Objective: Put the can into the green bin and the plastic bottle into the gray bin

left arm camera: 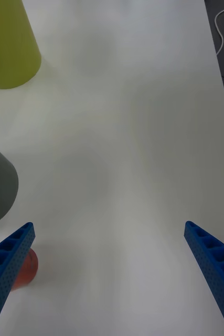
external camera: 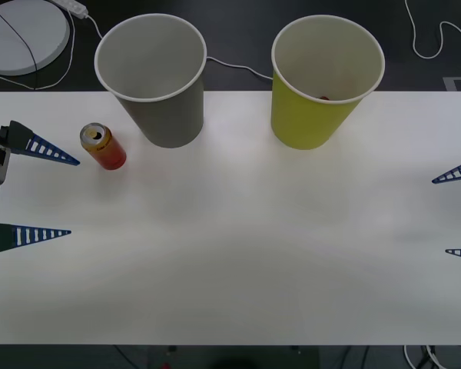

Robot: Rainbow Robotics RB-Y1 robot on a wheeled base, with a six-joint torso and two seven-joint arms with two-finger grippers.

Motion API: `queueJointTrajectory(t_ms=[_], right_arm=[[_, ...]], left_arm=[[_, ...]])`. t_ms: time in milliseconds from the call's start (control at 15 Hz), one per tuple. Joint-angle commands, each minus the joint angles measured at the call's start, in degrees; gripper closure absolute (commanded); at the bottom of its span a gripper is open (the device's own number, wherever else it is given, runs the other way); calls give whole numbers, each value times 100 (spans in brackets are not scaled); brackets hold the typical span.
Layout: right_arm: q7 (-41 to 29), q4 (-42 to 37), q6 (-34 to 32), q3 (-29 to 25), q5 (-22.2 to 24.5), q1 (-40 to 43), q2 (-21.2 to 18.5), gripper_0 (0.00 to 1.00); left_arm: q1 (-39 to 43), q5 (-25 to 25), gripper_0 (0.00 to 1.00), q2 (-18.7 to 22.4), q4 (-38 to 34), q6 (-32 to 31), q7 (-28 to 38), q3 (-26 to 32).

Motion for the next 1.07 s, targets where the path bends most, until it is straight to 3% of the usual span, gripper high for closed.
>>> queueJointTrajectory(t_ms=[67,267,667,1067], right_arm=[[0,0,0,0,0,0,0,0],[0,0,0,0,0,0,0,0],[0,0,0,0,0,0,0,0],[0,0,0,0,0,0,0,0]], left_arm=[[0,0,0,0,0,0,0,0],[158,9,0,-149,132,0,-9,-149],[228,729,0,-114,914,79,-141,-167],[1151,1635,0,-123,1257,1301,-369,-167]])
